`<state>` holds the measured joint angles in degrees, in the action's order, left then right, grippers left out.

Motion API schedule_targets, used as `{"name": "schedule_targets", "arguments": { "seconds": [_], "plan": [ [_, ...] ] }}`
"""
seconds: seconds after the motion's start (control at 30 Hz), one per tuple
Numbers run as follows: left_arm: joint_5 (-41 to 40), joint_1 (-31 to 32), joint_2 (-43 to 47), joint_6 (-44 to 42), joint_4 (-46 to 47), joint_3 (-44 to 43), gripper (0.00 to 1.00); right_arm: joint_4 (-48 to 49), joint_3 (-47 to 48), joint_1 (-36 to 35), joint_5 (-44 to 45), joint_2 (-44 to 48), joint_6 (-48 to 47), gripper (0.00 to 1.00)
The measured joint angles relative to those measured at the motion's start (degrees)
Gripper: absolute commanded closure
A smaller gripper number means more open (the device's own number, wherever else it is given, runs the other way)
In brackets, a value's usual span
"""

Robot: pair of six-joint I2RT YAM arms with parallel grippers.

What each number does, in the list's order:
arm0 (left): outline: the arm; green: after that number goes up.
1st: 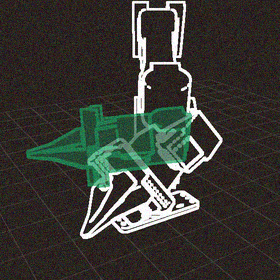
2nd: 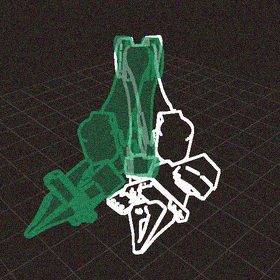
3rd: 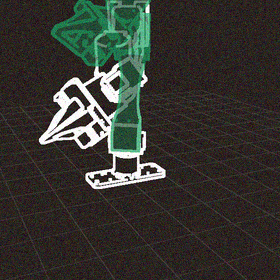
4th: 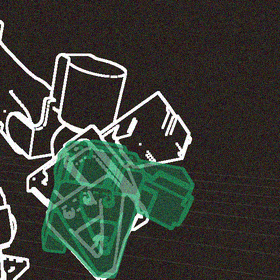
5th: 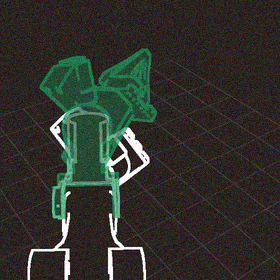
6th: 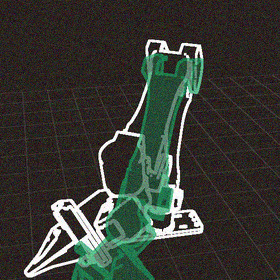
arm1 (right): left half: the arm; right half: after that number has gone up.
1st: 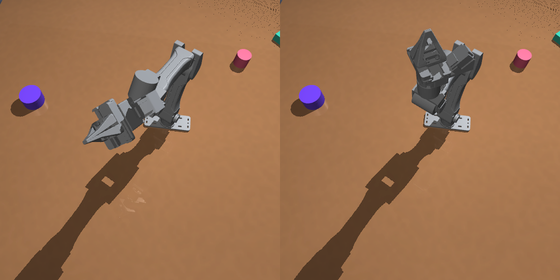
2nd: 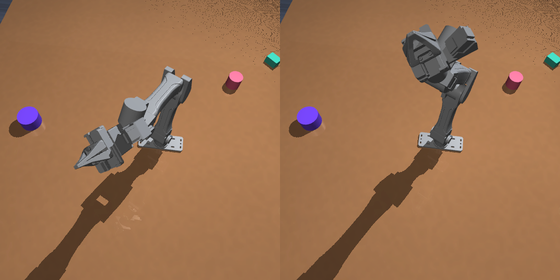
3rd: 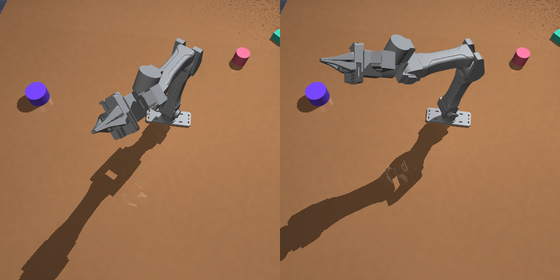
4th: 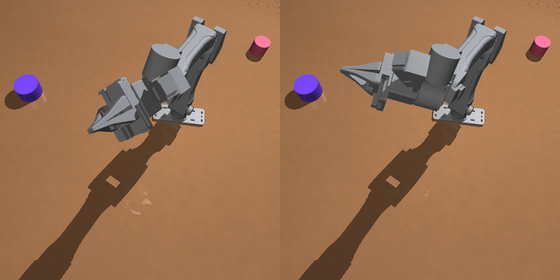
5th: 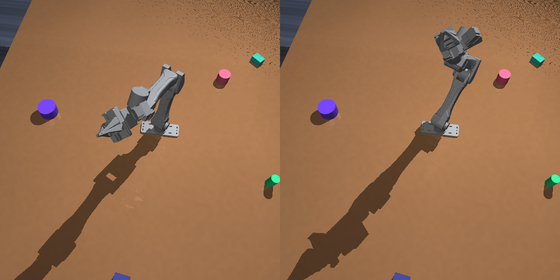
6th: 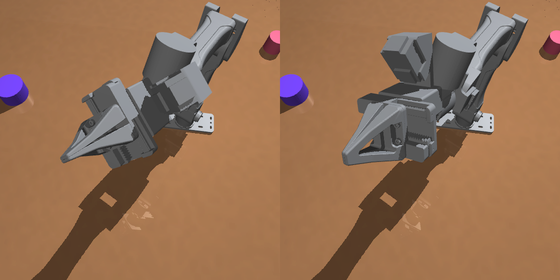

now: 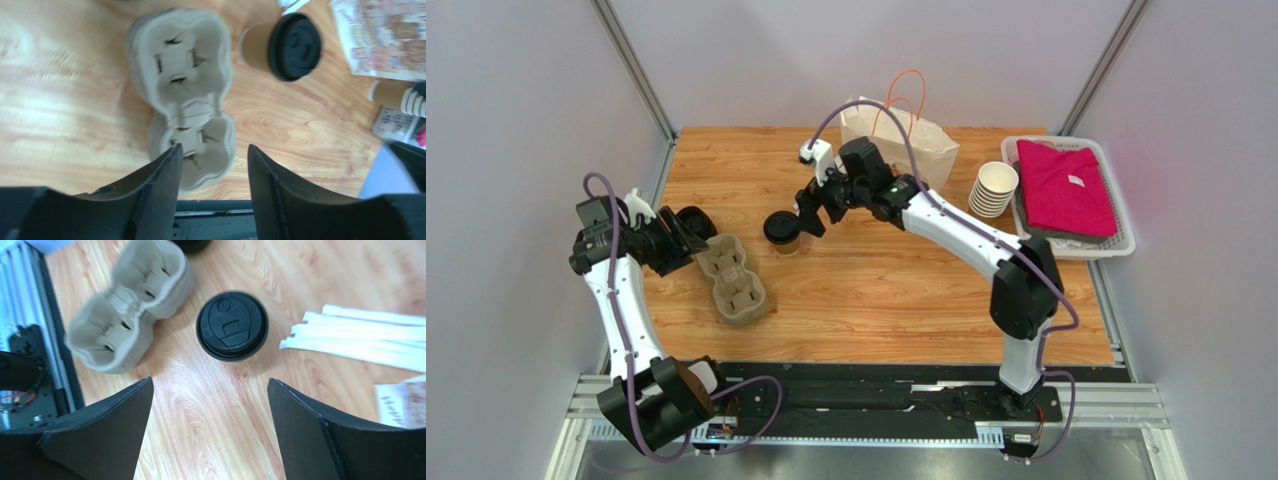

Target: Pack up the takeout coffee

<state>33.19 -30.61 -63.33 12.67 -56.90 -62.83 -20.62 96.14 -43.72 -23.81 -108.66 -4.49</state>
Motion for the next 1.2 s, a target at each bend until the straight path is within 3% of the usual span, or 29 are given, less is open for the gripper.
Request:
{"name": "schedule_targets", "arguments": {
  "seconds": [0.33,0.57,1.03,1.2],
  "plan": [
    [-8.79,-0.09,-4.42,1.55,-0.39,3.54,0.49,-6.05,-10.45,3.13,2.08,16.65,-1.36,0.09],
    [-12.9,1.88,-9.35,2.8,0.87,3.54,0.54,-9.2,-18.4,5.16,3.19,19.06,-1.55,0.09],
    [-16.02,9.62,-11.93,5.01,4.9,5.57,0.58,-10.14,-18.58,8.41,3.67,19.06,-1.57,0.09],
    [-15.1,9.9,-11.76,4.98,5.35,5.57,0.54,-13.7,-10.43,11.1,5.25,17.99,-1.68,0.07]
  ]
}}
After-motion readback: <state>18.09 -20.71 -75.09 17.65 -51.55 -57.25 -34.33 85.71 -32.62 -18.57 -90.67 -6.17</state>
